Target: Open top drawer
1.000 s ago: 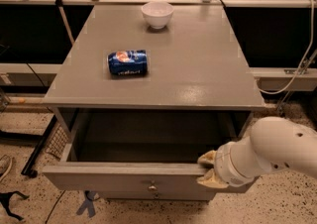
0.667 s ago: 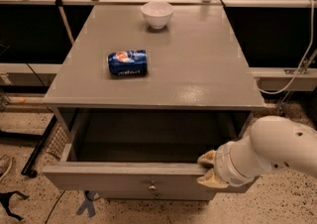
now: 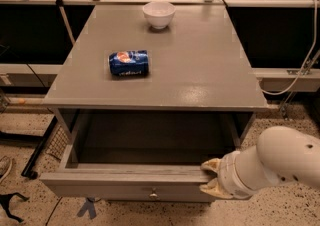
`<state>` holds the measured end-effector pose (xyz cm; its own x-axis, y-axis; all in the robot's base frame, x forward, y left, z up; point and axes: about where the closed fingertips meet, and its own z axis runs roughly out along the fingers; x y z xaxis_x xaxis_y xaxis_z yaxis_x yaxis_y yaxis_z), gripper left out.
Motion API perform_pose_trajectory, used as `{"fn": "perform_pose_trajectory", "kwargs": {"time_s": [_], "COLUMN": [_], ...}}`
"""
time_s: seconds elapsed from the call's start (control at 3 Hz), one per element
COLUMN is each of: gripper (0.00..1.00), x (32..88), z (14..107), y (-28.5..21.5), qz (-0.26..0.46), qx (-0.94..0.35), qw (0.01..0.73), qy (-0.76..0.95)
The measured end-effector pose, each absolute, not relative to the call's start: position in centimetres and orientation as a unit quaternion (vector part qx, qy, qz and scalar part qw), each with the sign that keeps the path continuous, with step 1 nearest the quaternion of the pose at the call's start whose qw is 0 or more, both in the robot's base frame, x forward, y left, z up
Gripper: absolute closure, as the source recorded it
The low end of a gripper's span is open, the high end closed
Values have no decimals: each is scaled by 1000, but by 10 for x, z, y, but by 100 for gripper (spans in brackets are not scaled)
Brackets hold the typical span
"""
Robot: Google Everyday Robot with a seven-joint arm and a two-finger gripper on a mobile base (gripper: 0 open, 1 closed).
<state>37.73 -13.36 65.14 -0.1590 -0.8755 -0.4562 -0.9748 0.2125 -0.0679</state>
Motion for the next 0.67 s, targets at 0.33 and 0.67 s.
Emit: {"fn": "perform_pose_trajectory", "kwargs": {"time_s": [0.33,0.67], "gripper": [100,100], "x": [361,361], "z": [648,650], "y": [-135,-135], "qz": [124,124], "qx": [-607,-607], "qw": [203,203], "qy": [759,759]}}
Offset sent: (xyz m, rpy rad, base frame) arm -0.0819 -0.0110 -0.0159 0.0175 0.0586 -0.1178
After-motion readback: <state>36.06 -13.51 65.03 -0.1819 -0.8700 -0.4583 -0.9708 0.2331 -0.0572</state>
